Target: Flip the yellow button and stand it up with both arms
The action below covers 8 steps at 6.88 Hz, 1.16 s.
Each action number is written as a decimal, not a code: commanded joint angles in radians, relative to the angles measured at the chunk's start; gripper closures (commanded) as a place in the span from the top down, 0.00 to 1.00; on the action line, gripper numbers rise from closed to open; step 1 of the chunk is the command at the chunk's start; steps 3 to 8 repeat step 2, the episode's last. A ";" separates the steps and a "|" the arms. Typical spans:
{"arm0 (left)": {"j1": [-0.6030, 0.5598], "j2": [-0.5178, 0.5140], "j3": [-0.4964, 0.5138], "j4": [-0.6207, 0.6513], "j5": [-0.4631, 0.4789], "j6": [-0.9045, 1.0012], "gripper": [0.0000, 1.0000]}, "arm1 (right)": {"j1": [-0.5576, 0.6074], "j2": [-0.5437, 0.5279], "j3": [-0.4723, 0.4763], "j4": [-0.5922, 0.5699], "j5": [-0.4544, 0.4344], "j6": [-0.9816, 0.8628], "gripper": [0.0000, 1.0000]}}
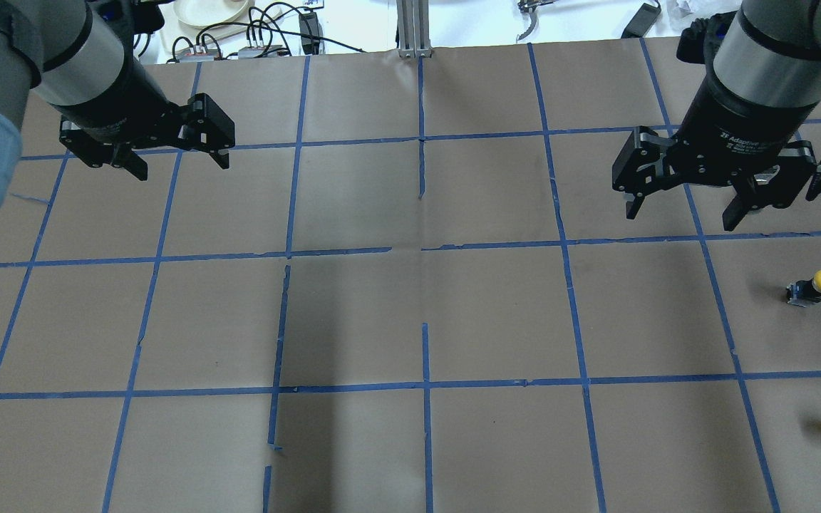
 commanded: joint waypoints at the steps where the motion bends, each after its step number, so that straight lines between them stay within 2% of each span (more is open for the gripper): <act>1: 0.000 0.000 0.000 0.000 -0.003 0.000 1.00 | 0.007 0.003 0.001 -0.005 0.009 0.002 1.00; 8: 0.000 0.000 0.000 0.000 -0.003 0.000 1.00 | 0.007 0.001 0.001 -0.005 0.007 0.003 1.00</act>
